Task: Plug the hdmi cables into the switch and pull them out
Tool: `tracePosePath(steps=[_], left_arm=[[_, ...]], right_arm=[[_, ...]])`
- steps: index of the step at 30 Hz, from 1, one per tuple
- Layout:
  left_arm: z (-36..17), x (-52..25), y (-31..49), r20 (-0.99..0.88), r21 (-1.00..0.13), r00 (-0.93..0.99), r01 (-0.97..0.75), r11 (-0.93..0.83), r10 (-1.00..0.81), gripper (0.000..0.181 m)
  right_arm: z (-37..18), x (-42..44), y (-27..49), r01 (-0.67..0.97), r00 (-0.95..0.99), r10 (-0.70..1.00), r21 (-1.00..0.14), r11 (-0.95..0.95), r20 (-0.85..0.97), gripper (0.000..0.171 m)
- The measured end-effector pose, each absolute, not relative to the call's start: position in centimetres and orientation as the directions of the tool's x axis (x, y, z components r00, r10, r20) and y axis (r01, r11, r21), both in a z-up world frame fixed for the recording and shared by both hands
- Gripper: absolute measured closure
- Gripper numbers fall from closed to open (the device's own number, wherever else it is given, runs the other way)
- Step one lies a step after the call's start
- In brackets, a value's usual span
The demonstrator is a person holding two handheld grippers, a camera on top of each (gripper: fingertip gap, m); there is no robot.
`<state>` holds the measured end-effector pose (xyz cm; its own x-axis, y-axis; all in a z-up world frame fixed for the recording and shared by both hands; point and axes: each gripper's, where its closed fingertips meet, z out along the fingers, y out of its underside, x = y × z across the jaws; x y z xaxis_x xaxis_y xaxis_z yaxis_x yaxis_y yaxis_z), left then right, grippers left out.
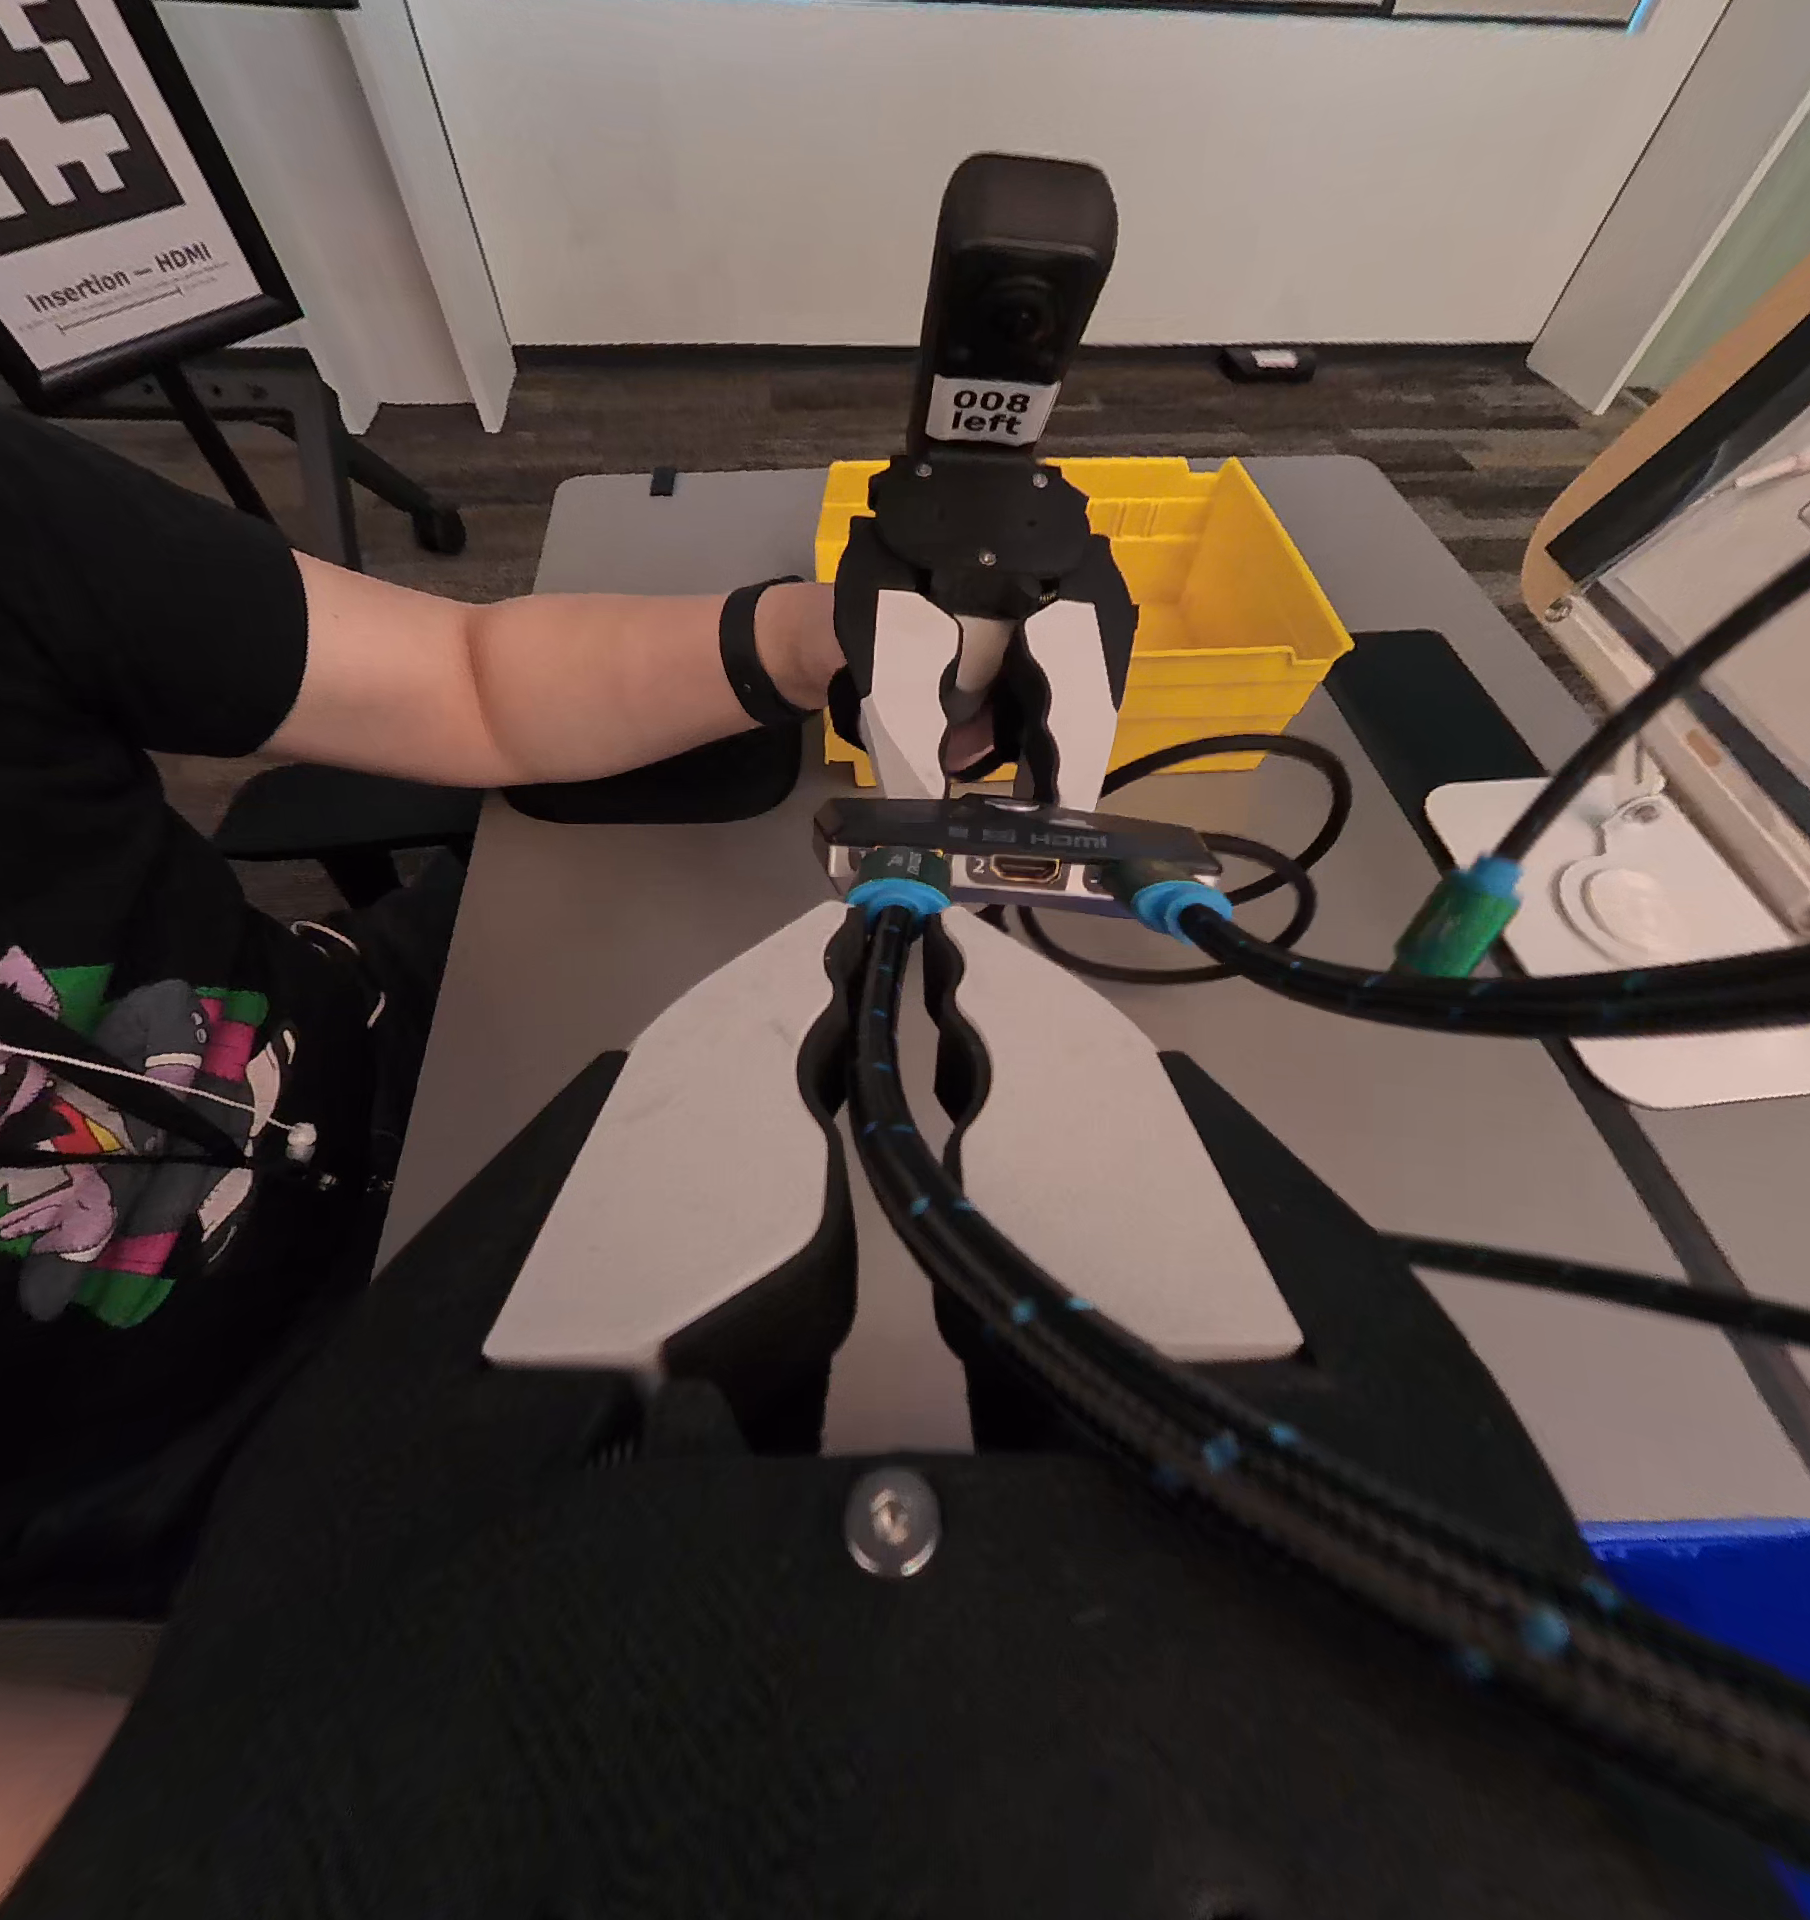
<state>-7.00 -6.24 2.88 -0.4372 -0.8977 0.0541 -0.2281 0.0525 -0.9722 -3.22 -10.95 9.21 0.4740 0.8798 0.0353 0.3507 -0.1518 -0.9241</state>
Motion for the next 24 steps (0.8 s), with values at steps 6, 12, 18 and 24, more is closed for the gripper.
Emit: tracePosePath(steps=[6, 12, 18, 24], left_arm=[[2.8, -6.8, -6.0, 0.078, -0.965, -0.412, -0.261, 0.035, -0.908, 0.151], [2.9, -6.7, -5.7, 0.129, -0.957, -0.378, -0.29, -0.015, -0.917, 0.151], [2.8, -6.5, -5.8, 0.166, -0.949, -0.367, -0.312, -0.047, -0.915, 0.15], [2.8, -6.3, -5.5, 0.193, -0.944, -0.338, -0.321, -0.079, -0.921, 0.15]], right_arm=[[9.0, -3.1, -10.6, 0.334, 0.476, 0.88, -0.927, -0.173, 0.007, 0.16], [9.0, -3.1, -10.2, 0.307, 0.476, 0.879, -0.935, -0.177, -0.01, 0.16], [8.6, -3.1, -10.2, 0.318, 0.468, 0.883, -0.93, -0.186, -0.016, 0.16], [8.9, -2.9, -9.6, 0.303, 0.494, 0.87, -0.937, -0.171, 0.001, 0.161]])
